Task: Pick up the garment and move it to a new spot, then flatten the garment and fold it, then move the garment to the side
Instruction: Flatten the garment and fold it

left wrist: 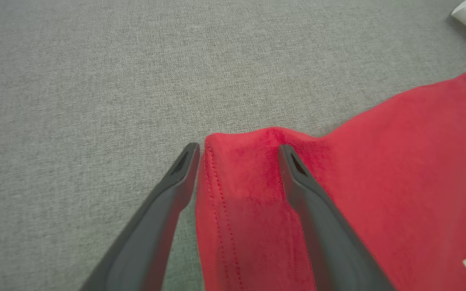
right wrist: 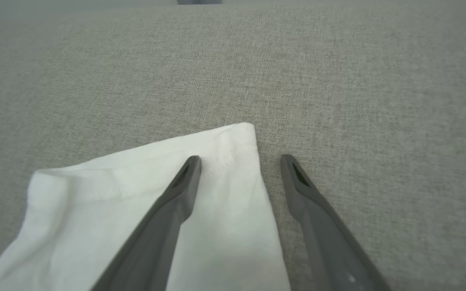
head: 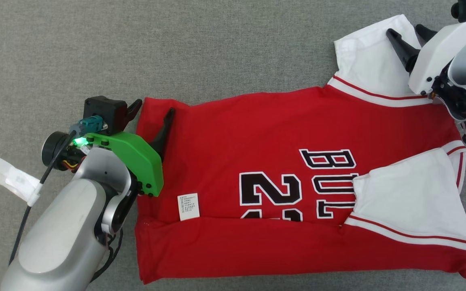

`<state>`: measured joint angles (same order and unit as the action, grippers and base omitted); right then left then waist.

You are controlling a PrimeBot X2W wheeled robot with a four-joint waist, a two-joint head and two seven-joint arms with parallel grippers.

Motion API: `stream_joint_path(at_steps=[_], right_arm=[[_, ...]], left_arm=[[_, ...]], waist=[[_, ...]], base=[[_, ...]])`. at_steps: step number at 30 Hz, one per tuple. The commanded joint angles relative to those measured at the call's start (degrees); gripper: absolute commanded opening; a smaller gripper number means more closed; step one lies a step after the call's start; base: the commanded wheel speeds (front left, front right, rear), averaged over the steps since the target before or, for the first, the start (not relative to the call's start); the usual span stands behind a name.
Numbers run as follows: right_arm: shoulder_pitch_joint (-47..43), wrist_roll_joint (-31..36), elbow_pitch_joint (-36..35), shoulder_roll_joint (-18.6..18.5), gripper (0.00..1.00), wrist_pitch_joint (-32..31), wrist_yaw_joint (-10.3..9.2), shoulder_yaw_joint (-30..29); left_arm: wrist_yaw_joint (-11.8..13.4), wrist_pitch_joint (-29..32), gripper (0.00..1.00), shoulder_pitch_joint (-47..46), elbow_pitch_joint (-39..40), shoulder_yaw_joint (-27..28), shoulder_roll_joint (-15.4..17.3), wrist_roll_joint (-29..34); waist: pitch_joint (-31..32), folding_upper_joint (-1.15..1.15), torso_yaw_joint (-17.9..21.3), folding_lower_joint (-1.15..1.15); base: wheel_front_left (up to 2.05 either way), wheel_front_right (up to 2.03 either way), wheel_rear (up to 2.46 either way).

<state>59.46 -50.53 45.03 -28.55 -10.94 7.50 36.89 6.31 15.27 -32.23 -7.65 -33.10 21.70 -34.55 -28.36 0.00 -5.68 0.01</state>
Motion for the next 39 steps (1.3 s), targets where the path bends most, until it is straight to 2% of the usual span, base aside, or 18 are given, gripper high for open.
stream_joint_path(at_steps=[1, 5, 9, 10, 11, 12, 13, 14, 15, 24, 32, 39], right_arm=[[0.4, -1.0, 0.8, 0.2, 1.0, -0.3, -0.02, 1.2], [1.4, -3.7, 0.9, 1.0, 1.0, -0.6, -0.01, 4.4], [2.1, -6.0, 0.1, 0.9, 1.0, -0.6, -0.01, 7.0], [2.2, -6.8, -0.3, 0.8, 0.91, -0.8, -0.01, 8.1], [2.3, -7.4, -0.5, 0.7, 0.72, -0.9, 0.0, 8.8], [2.2, -8.2, -0.9, 0.6, 0.49, -0.9, 0.0, 9.5], [2.1, -8.8, -1.2, 0.4, 0.36, -0.9, 0.0, 10.1], [2.1, -9.4, -1.4, 0.1, 0.05, -0.8, 0.0, 10.8], [2.1, -10.0, -1.6, -0.1, 0.0, -0.5, 0.0, 11.3], [4.1, -12.9, -1.4, -2.4, 0.0, 9.1, -0.01, 13.4], [5.2, -14.0, 1.3, -3.2, 0.0, 16.1, -0.06, 15.0], [2.1, -18.7, -2.6, -4.0, 0.0, 17.7, -0.06, 17.6]], left_arm=[[0.3, 0.4, 1.0, -0.9, -0.3, 0.1, 0.3, 0.3], [1.2, 1.0, 1.0, -1.7, -1.8, 0.6, 0.4, 0.1], [0.5, 2.0, 1.0, -2.4, -3.6, 0.3, 0.1, -0.8], [0.3, 2.6, 1.0, -2.4, -4.2, 0.2, -0.2, -1.3], [0.2, 2.8, 0.8, -2.3, -4.4, 0.0, -0.3, -1.5], [0.1, 3.0, 0.51, -2.2, -4.6, 0.0, -0.4, -1.7], [0.1, 3.0, 0.37, -2.2, -4.8, 0.0, -0.5, -1.9], [0.1, 2.9, 0.0, -2.0, -5.0, 0.1, -0.5, -2.0], [0.3, 2.7, 0.0, -1.9, -5.2, 0.1, -0.6, -2.2], [1.1, -2.0, 0.0, -1.4, -5.3, 2.5, -0.4, -2.7], [1.5, -2.9, 0.0, -0.1, -6.6, 3.4, 0.7, -3.3], [-0.7, -1.2, 0.0, 0.1, -6.8, 2.5, 1.6, -4.5]], waist=[[-0.1, 0.0, 0.3, -0.01], [-0.5, 0.0, 0.9, -0.01], [-1.1, 0.0, 1.2, -0.01], [-1.3, 0.0, 1.2, -0.01], [-1.3, 0.0, 1.2, -0.01], [-1.3, 0.0, 1.2, -0.01], [-1.3, 0.0, 1.2, -0.01], [-1.1, 0.0, 1.1, -0.01], [-1.0, 0.0, 1.1, -0.01], [0.4, 0.0, 0.9, -0.01], [1.6, 0.0, 1.6, -0.01], [5.8, 0.0, 2.9, -0.01]], base=[[0.0, 0.0, 0.0], [0.0, 0.0, 0.0], [0.0, 0.0, 0.0], [0.0, 0.0, 0.0], [0.0, 0.0, 0.0], [0.0, 0.0, 0.0], [0.0, 0.0, 0.0], [0.0, 0.0, 0.0], [0.0, 0.0, 0.0], [0.0, 0.0, 0.0], [0.0, 0.0, 0.0], [0.0, 0.0, 0.0]])
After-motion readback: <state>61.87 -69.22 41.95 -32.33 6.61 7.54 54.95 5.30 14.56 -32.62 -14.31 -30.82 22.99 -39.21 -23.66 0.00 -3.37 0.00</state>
